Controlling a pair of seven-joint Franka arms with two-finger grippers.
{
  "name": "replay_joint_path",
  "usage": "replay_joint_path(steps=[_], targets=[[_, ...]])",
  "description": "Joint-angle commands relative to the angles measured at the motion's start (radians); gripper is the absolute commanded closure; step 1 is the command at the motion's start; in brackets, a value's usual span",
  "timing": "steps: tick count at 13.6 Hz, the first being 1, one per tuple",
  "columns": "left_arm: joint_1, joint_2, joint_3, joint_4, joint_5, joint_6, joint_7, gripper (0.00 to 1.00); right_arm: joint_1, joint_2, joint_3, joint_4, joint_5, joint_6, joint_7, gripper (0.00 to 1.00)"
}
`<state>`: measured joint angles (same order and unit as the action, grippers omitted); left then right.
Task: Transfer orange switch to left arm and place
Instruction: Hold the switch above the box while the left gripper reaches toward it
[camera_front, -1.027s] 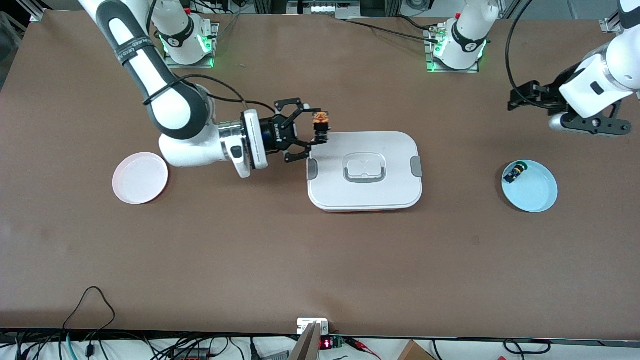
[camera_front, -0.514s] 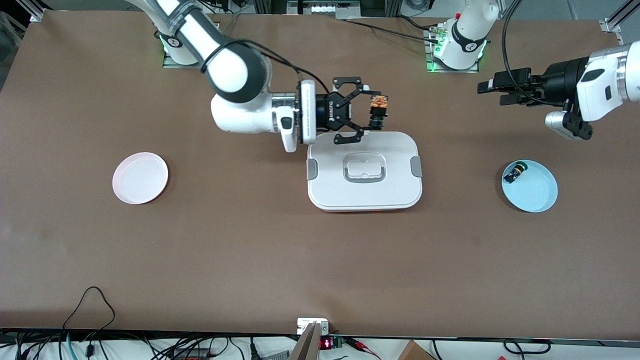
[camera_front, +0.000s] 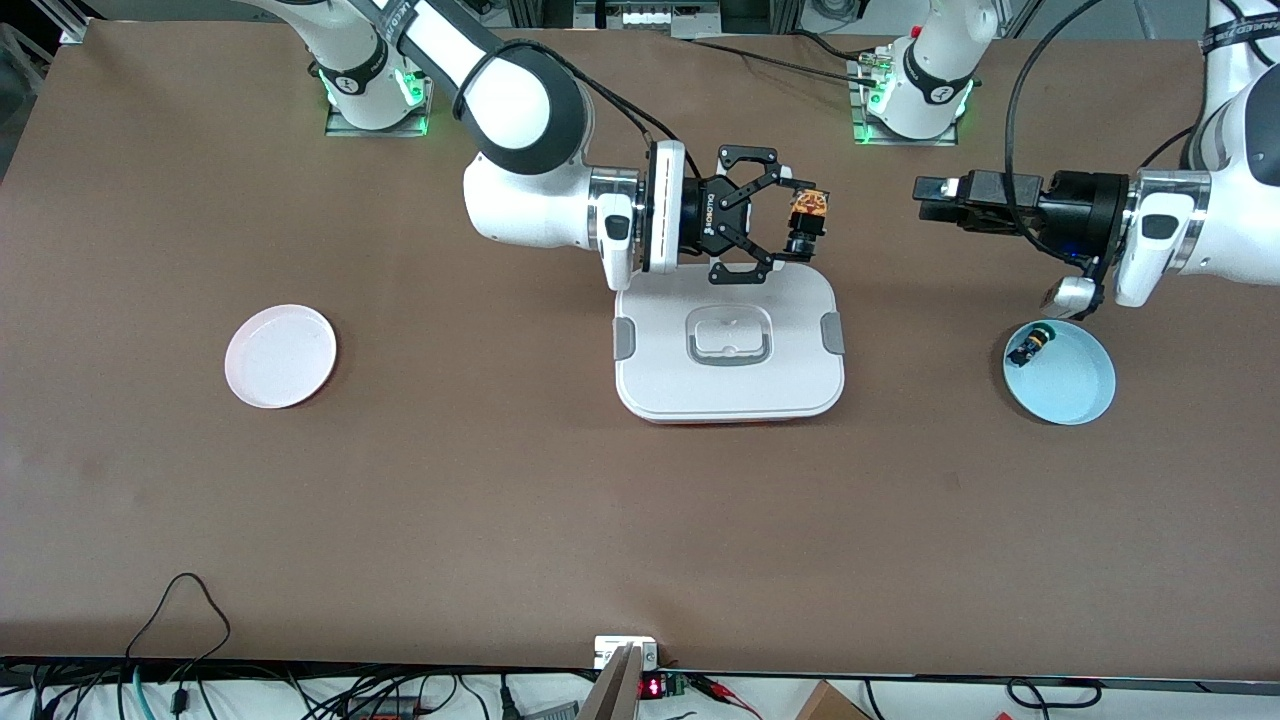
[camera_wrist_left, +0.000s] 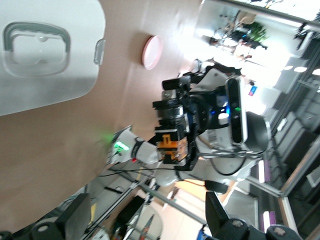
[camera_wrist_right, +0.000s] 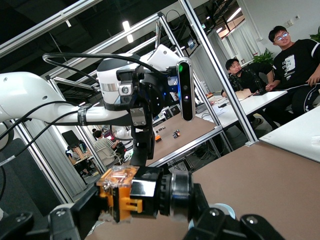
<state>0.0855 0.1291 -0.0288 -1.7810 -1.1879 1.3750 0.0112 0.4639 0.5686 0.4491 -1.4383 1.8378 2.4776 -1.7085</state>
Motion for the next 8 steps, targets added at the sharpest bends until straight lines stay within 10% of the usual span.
replay_joint_path(steps=[1, 8], targets=[[0.002, -0.022, -0.013, -0.063, -0.103, 0.084, 0.001, 0.0, 0.01, 0.017, 0.0, 0.035, 0.02, 0.017, -0.014, 1.0], [-0.024, 0.004, -0.108, -0.077, -0.156, 0.199, 0.016, 0.0, 0.01, 0.017, 0.0, 0.035, 0.02, 0.017, -0.017, 1.0]])
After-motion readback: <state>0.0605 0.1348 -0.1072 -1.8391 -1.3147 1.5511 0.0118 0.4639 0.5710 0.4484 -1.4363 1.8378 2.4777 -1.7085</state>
